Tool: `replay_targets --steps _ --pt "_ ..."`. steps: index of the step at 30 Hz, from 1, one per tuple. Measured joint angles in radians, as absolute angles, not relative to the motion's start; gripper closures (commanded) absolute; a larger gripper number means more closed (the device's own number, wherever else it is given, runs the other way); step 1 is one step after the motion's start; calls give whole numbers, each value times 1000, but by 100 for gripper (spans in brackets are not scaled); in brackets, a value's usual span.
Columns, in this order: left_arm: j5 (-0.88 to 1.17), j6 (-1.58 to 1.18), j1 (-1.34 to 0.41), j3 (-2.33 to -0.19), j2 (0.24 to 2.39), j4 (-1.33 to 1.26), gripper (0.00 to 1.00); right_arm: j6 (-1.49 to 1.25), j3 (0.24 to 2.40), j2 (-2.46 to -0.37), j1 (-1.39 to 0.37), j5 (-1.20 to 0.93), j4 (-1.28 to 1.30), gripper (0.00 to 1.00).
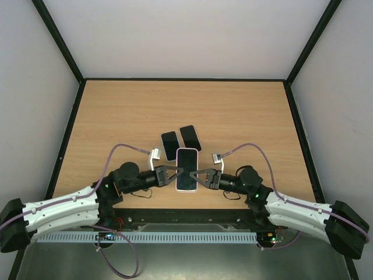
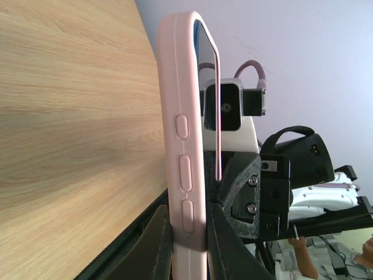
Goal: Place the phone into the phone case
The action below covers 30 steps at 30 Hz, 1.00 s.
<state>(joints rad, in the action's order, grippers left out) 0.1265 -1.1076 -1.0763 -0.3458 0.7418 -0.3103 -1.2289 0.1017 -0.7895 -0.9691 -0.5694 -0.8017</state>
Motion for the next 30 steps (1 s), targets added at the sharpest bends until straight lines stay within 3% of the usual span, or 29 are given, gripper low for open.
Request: replay_targets --steps 4,9,13,21,30 --pt "122 -1110 -1077 -363 750 -308 98 -1226 102 -759 -969 -562 -783 69" --pt "116 -1119 -1044 -365 769 -254 98 -1192 100 -701 -970 -521 -661 23" --pt "112 -1121 -969 -365 773 -199 98 -1172 96 -601 -970 -486 -579 1" --pt "123 -1061 -694 -381 778 -19 98 -1160 79 -364 -970 -394 -417 2" --pt "221 -949 -322 -419 903 51 98 -1150 79 -344 -970 -363 -336 2"
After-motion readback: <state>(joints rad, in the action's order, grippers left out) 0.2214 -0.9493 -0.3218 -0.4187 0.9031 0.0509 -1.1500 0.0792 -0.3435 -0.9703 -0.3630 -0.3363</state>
